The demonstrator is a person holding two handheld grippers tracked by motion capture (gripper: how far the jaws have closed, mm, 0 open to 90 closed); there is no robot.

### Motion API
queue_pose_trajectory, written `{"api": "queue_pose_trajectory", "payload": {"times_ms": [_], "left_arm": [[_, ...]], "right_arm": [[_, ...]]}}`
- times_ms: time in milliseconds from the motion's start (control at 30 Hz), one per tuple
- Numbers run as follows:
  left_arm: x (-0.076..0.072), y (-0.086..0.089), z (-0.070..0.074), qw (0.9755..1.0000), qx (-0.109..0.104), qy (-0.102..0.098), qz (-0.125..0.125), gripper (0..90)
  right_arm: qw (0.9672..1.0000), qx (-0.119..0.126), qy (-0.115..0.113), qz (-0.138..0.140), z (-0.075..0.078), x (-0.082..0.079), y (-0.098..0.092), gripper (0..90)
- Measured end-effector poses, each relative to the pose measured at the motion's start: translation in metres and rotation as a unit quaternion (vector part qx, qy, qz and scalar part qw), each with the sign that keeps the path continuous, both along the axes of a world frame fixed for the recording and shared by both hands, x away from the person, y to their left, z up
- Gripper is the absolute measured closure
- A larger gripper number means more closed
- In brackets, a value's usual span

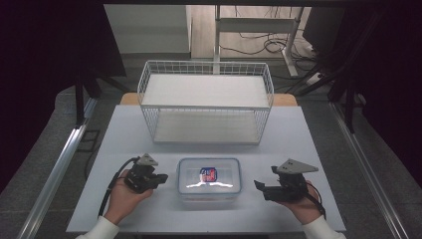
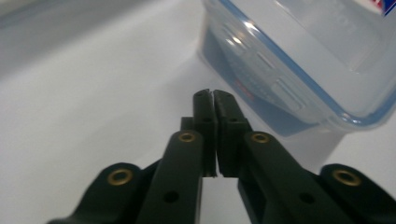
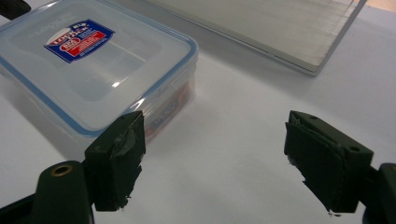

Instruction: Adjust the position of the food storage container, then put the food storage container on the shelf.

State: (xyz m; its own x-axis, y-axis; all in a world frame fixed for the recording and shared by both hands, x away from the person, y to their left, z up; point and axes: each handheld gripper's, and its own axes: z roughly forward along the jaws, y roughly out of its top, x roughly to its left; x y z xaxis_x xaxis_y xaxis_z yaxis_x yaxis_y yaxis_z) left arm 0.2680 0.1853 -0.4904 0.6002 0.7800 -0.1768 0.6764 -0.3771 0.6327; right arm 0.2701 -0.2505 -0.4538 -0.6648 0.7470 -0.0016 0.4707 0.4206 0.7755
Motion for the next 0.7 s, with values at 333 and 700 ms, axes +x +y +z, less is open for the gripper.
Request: {"api": "queue_pose_trajectory", "payload": {"times_ms": [333, 700], "left_arm": [[-0.012, 0.019, 0.013, 0.9939, -0.079, -0.024, 0.073, 29.5], [-0.014, 0.015, 0.012, 0.9911, -0.115, -0.001, 0.068, 18.6]], "right_arm": [[0.999, 0.036, 0.022, 0.016, -0.004, 0.002, 0.004, 23.8], [0.9969, 0.053, 0.045, 0.036, -0.005, 0.005, 0.008, 23.0]]}}
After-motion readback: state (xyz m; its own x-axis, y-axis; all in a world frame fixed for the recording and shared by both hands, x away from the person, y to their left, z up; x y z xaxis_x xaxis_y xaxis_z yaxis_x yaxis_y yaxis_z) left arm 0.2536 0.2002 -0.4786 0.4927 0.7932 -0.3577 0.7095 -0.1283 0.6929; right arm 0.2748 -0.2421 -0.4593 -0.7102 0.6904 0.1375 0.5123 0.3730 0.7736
